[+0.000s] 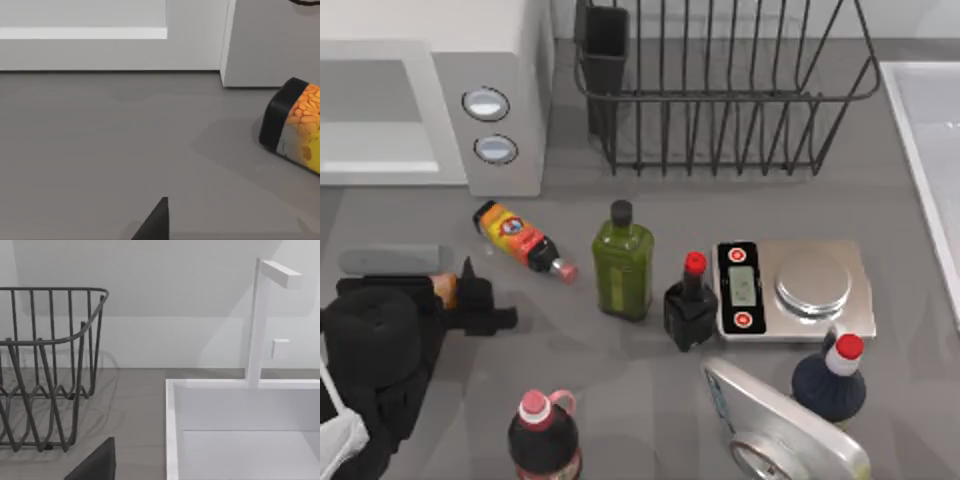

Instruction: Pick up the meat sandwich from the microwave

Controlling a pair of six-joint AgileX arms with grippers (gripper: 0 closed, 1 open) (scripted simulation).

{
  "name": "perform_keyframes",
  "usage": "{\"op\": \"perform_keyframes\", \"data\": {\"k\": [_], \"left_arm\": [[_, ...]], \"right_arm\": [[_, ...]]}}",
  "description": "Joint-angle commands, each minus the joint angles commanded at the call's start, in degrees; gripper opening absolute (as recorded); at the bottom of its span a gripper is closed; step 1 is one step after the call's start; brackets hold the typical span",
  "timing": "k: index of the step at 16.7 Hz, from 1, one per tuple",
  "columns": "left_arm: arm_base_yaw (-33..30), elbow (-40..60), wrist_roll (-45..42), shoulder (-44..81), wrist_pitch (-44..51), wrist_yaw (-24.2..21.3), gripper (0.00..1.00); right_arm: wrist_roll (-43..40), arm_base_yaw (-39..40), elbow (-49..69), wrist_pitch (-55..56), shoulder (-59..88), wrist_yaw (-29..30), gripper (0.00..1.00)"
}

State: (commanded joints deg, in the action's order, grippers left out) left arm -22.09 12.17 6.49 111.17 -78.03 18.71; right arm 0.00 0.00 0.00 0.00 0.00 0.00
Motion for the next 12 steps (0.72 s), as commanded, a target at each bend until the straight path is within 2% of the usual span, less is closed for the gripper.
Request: {"op": "perform_keyframes", "data": {"k": [6,12], "left_arm": [[0.0,0.0,0.0,0.0,0.0,0.0,0.98],[0.0,0.0,0.0,0.0,0.0,0.0,1.00]], "right_arm": [[0.0,0.0,0.0,0.0,0.0,0.0,1.00],[0.0,0.0,0.0,0.0,0.0,0.0,1.00]]}}
